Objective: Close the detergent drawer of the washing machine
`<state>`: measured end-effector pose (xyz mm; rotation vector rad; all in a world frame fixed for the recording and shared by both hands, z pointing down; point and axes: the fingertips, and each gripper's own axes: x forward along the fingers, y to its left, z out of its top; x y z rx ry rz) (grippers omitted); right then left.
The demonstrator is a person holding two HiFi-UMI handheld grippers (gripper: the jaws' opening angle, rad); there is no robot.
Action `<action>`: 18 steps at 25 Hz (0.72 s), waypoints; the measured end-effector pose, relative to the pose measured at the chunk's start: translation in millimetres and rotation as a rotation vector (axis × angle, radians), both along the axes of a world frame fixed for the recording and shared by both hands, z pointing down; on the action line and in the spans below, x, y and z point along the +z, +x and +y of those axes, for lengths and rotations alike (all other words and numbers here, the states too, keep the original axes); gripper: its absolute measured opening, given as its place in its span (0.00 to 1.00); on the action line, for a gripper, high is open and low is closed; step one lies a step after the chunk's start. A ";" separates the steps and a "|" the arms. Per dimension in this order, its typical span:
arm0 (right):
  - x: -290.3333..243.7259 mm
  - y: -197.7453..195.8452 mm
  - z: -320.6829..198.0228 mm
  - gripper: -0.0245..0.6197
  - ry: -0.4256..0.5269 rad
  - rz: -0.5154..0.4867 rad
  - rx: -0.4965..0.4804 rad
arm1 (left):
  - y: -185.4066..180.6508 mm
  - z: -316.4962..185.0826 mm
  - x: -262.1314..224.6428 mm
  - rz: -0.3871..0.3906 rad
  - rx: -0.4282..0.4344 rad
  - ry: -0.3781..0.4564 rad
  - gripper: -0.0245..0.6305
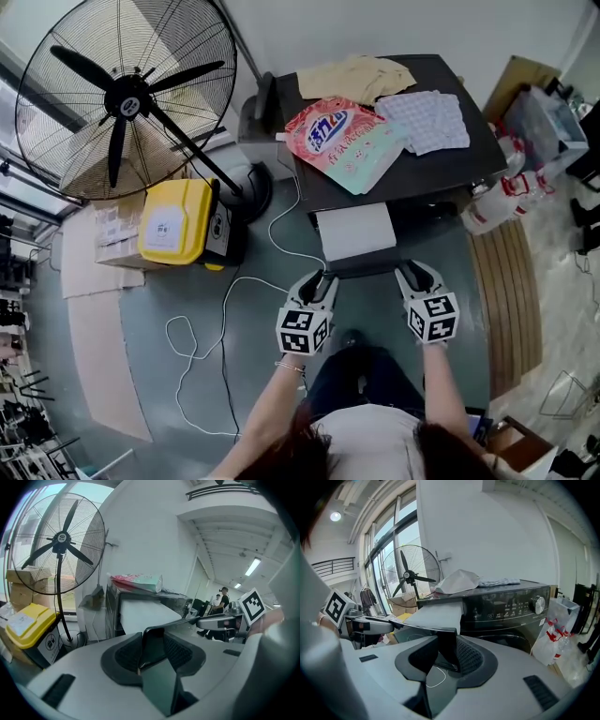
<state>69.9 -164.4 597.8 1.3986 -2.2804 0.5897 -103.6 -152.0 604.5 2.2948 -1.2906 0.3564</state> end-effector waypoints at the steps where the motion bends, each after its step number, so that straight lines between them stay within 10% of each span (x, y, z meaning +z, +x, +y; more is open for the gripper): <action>1: 0.0 -0.8 -2.2 0.26 0.001 0.001 0.004 | -0.8 -2.4 0.2 0.001 0.001 0.000 0.27; 18: -6.9 -5.0 -44.8 0.26 0.014 -0.005 0.011 | -5.0 -42.8 -6.1 0.004 -0.027 0.008 0.27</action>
